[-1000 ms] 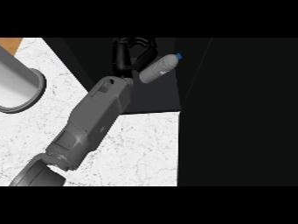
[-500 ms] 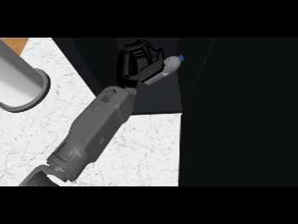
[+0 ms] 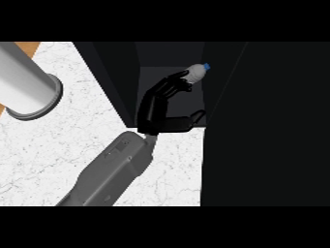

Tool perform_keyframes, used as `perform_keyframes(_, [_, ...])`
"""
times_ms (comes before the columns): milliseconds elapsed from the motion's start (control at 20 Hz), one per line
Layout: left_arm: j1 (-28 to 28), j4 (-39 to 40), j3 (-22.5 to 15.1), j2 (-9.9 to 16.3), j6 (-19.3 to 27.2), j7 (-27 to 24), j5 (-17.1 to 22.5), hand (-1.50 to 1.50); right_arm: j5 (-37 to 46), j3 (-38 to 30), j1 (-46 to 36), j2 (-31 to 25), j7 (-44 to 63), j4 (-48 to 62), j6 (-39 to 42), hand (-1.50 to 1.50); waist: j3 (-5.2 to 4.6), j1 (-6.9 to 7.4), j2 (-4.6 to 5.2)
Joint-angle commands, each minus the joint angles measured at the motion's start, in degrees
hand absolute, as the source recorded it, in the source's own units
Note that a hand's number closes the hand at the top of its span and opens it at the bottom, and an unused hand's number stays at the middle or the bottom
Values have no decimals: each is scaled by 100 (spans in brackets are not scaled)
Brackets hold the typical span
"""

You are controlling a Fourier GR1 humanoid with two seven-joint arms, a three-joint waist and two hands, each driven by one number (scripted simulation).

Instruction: Pick up the bottled water, place it into the cabinet and close the cabinet

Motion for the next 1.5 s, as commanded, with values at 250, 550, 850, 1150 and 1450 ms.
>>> perform_keyframes(250, [2456,-2221,-1016,511,316,-92,-287,-150,303,-46,371,-138,53,-796,-208,-150,6,189,-36])
perform_keyframes(550, [3842,-3553,-994,1579,215,-322,-220,-150,715,410,573,-504,186,-1079,-88,-150,-10,257,-34])
perform_keyframes(850, [4514,-4312,-902,2416,-246,-564,-206,-150,1309,265,-229,-1385,-4,-843,547,150,-14,346,-72])
perform_keyframes(1150, [5325,-4670,-553,3357,-915,-1034,-67,-150,1602,726,-849,-1680,455,-1102,608,150,-40,391,-44])
perform_keyframes(1450, [6018,-4950,-115,4029,-1397,-1496,95,-150,1531,1719,-1335,-1424,1331,-1159,324,150,-45,394,13])
